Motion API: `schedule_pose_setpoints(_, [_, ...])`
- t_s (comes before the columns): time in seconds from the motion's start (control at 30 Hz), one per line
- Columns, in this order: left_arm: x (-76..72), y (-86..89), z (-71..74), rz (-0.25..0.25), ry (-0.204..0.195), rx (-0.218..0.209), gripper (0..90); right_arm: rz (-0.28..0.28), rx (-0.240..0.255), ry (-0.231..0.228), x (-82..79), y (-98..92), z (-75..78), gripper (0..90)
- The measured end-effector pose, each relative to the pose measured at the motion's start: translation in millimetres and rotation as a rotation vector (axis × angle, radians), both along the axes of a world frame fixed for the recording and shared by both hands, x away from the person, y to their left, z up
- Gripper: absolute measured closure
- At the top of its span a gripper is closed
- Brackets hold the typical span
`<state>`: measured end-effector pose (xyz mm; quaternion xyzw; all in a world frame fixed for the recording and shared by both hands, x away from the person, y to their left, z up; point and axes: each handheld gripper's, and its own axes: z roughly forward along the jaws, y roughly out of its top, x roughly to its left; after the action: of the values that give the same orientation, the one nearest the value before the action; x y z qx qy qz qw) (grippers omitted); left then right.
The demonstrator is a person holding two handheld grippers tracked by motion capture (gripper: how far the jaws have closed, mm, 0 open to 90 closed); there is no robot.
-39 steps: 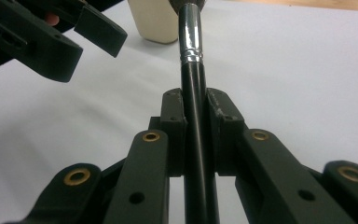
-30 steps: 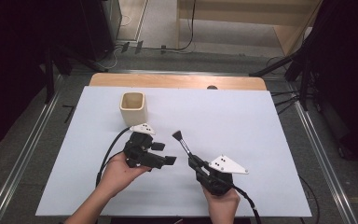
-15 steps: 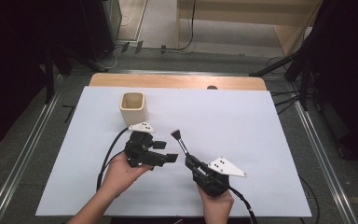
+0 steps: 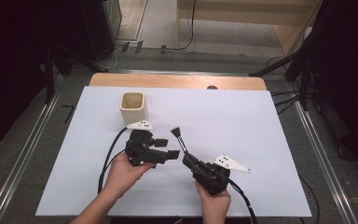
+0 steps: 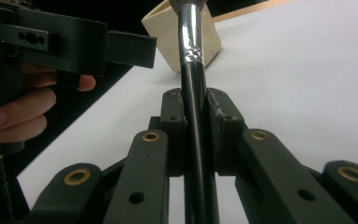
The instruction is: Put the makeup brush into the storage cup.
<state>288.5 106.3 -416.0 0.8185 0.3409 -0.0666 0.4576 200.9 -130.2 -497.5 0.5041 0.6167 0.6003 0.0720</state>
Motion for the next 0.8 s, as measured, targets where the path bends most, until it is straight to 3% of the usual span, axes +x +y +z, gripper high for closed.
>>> schedule_pose_setpoints(0.13, [-0.1,-1.2,-0.3,0.015,0.006,-0.022,28.9,-0.003,0.056,0.002,0.3,0.4,-1.2,79.4])
schedule_pose_setpoints(0.37, [0.9,-1.0,-1.7,0.046,0.035,-0.085,31.5,-0.002,0.090,0.008,0.4,3.0,-2.0,79.3])
schedule_pose_setpoints(0.5, [1.9,-0.9,-3.7,0.069,0.073,-0.134,34.1,-0.006,0.089,0.005,0.7,3.1,-2.1,79.4])
schedule_pose_setpoints(0.8, [4.4,-5.5,-10.7,0.111,0.125,-0.166,38.7,-0.014,0.098,-0.003,0.8,2.9,-1.4,79.3])
